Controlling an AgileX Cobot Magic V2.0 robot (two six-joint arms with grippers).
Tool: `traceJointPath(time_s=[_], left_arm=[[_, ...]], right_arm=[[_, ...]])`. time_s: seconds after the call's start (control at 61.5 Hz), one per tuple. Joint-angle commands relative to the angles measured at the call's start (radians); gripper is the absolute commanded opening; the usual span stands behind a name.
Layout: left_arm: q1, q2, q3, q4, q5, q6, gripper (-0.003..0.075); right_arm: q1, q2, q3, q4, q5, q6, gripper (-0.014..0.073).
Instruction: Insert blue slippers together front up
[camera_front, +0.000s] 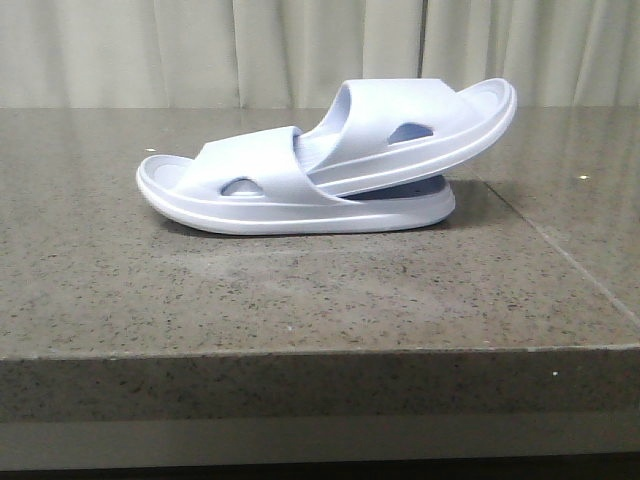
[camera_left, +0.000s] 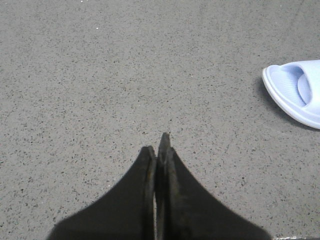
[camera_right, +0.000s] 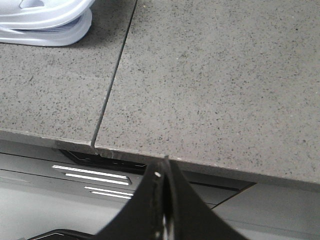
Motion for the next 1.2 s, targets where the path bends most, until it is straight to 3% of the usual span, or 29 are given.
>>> traceJointPath(time_s=[0.0, 0.211, 0.618, 0.911, 1.187], left_arm=[[-0.006, 0.005, -0.008, 0.009, -0.083, -0.01, -0.002], [0.03, -0.038, 0.129, -0.074, -0.356, 0.076, -0.002], [0.147, -0.313, 0.436, -0.104, -0.643, 0.099, -0.002], [0.243, -0.502, 0.678, -0.203, -0.802, 0.099, -0.002], [0.245, -0.5, 0.679, -0.149, -0.788, 0.129, -0.002]], right_arm=[[0.003, 0.009, -0.024, 0.005, -0.063, -0.001, -0.0118], [0.003, 0.009, -0.024, 0.005, -0.063, -0.001, -0.0118], [0.003, 0.009, -0.024, 0.005, -0.063, -0.001, -0.0118], [0.003, 0.009, -0.024, 0.005, -0.062, -0.001, -0.0118], [0.003, 0.01, -0.024, 0.005, -0.058, -0.001, -0.0118]])
